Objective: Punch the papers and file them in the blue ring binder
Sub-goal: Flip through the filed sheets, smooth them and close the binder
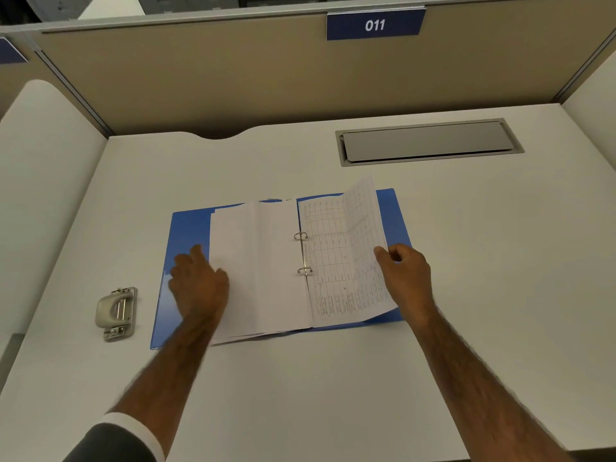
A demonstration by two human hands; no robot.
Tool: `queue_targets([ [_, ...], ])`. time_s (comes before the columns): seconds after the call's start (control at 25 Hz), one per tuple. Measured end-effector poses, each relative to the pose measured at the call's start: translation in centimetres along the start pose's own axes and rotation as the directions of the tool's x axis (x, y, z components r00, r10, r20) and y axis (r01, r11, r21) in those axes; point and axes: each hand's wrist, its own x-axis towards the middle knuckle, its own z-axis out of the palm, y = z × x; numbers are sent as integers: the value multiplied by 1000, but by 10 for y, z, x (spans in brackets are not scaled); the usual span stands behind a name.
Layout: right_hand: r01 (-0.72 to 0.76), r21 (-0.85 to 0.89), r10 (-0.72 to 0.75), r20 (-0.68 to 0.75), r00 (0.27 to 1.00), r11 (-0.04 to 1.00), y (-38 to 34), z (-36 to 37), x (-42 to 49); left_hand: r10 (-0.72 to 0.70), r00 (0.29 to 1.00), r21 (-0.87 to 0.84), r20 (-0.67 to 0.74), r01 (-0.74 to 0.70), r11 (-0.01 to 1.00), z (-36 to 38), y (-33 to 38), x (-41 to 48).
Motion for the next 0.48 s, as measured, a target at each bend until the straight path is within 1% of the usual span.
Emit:
queue_targets([
  [0.04, 21, 15, -21, 8, 1000, 1000, -3, 1, -3, 101, 994, -25, -43, -102, 994, -2, 14, -4],
  [0.08, 43, 27, -44, 21, 999, 999, -6, 2, -7, 200, 979, -117, -49, -204, 972, -5, 33, -10],
  [0.12, 65, 40, -67, 38, 997, 997, -8, 4, -11, 265, 964, -250, 0, -257, 934, -8, 54, -18],
  [0.16, 92, 54, -95, 55, 994, 994, -10, 7, -14, 290, 949, -371, 125, -226, 901, -12, 80, -25],
  [0.2, 121, 64, -126, 69, 990, 991, -11, 11, -18, 278, 918, -482, 283, -114, 869, -17, 107, -32],
  [0.24, 148, 66, -154, 84, 985, 987, -11, 16, -21, 254, 870, -556, 423, 28, 831, -21, 133, -38],
  [0.28, 172, 63, -178, 102, 979, 983, -12, 21, -24, 236, 825, -566, 513, 119, 816, -24, 154, -44],
  [0.32, 194, 58, -199, 121, 972, 979, -13, 25, -27, 244, 805, -544, 540, 113, 831, -22, 170, -47],
  [0.4, 224, 46, -229, 148, 962, 973, -15, 32, -34, 278, 819, -474, 503, -8, 880, -16, 181, -47],
  [0.48, 232, 57, -238, 136, 962, 971, -16, 33, -37, 274, 850, -443, 450, -54, 895, -12, 176, -40],
])
